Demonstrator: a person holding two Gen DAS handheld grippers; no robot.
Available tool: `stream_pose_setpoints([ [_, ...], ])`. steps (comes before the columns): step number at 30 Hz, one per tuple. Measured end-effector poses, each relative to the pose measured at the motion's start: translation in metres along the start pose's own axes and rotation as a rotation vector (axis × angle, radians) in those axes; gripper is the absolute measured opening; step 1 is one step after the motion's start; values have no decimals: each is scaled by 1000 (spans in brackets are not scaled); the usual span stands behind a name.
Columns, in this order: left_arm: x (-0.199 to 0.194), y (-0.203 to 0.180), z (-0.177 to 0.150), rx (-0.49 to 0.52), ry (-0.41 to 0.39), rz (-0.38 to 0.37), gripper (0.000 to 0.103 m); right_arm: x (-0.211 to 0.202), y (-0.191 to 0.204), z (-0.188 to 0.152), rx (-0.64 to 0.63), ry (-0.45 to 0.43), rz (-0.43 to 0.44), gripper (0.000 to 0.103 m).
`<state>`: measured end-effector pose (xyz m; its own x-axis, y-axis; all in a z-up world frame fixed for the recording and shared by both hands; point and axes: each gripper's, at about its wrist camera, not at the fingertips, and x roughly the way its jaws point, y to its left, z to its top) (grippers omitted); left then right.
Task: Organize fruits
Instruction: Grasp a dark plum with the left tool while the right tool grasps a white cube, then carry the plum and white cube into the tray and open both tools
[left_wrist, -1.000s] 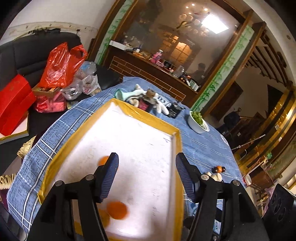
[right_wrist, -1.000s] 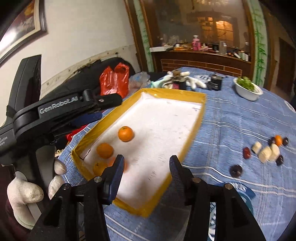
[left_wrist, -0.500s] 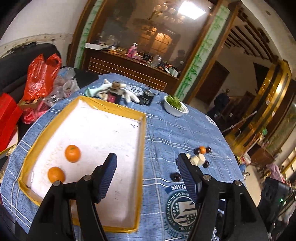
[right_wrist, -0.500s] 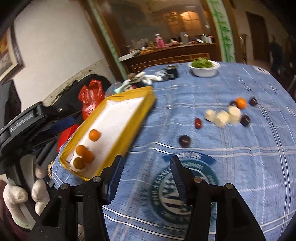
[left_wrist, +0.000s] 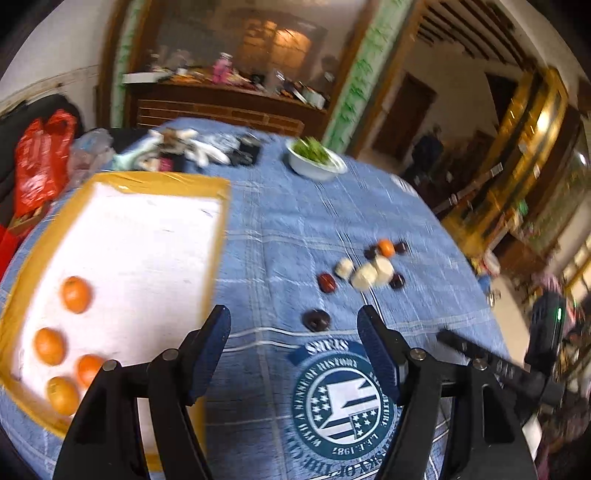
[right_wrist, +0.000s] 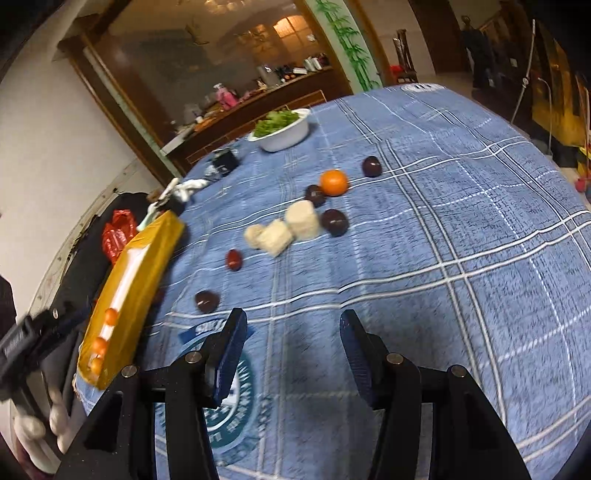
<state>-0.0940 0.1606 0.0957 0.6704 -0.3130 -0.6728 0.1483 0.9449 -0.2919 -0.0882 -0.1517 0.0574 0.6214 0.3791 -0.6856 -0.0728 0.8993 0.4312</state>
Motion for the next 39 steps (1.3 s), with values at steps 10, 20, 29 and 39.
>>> stream_pose_setpoints([
  [10, 88, -32, -13, 116, 143, 27, 65, 62, 13, 43, 13, 78, 94, 57],
  [20, 126, -41, -12, 201, 187, 35, 60, 119, 34, 64, 15, 119, 17, 58],
  [29, 127, -41, -16, 225, 173, 71, 24, 127, 32, 61, 19, 103, -64, 40],
  [39, 79, -29, -10, 110, 109, -25, 24, 91, 39, 46, 16, 77, 12, 39],
])
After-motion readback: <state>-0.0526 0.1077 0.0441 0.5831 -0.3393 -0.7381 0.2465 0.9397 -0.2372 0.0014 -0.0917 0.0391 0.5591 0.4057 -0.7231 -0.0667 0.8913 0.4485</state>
